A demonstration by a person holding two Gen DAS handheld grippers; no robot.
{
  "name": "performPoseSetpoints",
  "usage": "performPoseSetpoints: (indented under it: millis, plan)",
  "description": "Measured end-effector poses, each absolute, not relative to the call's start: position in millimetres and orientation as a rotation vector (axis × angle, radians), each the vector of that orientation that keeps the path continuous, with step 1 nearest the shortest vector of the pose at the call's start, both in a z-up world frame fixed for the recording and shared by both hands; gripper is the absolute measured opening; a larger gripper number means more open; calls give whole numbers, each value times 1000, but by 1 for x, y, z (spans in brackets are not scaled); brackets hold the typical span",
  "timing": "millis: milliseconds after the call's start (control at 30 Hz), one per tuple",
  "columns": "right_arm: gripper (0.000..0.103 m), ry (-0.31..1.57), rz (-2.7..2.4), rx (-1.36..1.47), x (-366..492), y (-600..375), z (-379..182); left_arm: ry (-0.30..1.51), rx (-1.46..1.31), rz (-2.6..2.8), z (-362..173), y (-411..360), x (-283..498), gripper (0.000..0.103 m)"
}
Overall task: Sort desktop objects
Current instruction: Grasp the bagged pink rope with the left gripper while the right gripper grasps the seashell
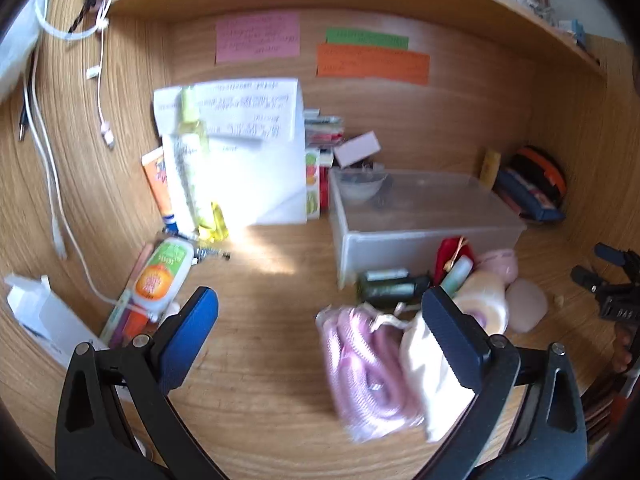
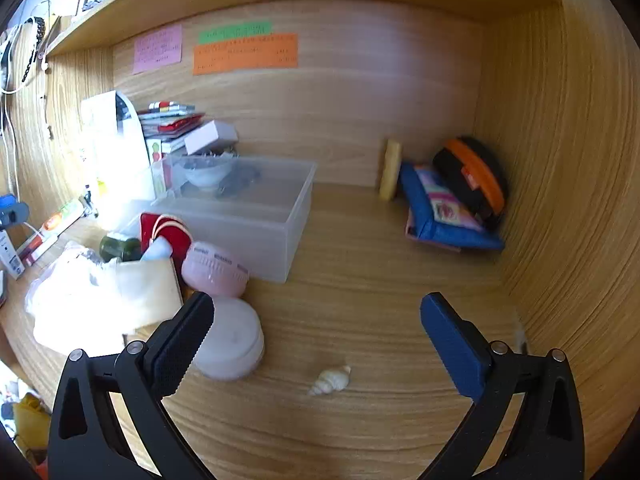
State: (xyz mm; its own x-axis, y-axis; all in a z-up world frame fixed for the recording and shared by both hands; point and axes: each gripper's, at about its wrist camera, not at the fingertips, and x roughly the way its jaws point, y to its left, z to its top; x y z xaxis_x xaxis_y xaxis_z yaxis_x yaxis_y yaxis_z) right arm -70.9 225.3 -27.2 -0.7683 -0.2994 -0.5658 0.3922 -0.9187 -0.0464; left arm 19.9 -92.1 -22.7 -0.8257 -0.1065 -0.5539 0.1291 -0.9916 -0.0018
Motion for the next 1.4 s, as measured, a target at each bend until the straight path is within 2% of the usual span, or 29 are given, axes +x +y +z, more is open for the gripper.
performPoseSetpoints:
  millis: [133, 333, 533, 767, 933, 1100, 1267, 1400]
  plan:
    - [103, 255, -2611, 854, -72, 227, -35, 49, 928, -2869, -37, -93, 24, 103]
    - [103, 281, -2538, 912, -66, 222, -46, 140, 1075, -2828, -63, -99, 17, 102]
    - [103, 332, -2507, 972, -63, 222, -65, 195, 1227, -2827, -81, -95, 4, 83]
    - [102, 399, -2525, 993, -63, 233, -76, 277, 1335, -2840, -89, -96, -8, 81]
    - [101, 378, -2522, 995, -67, 241, -79, 287, 1404, -2834, -93, -94, -20, 81]
    - [88, 346, -2513, 1026, -78, 249, -84, 359, 1458, -2791, -100, -99, -34, 93]
    - [65, 321, -2481, 1065, -87, 251, -89, 305, 1475, -2792, -100, -92, -43, 95]
    - [53, 319, -2466, 1083, -92, 248, -91, 174, 1475, -2775, -104, -79, -51, 98]
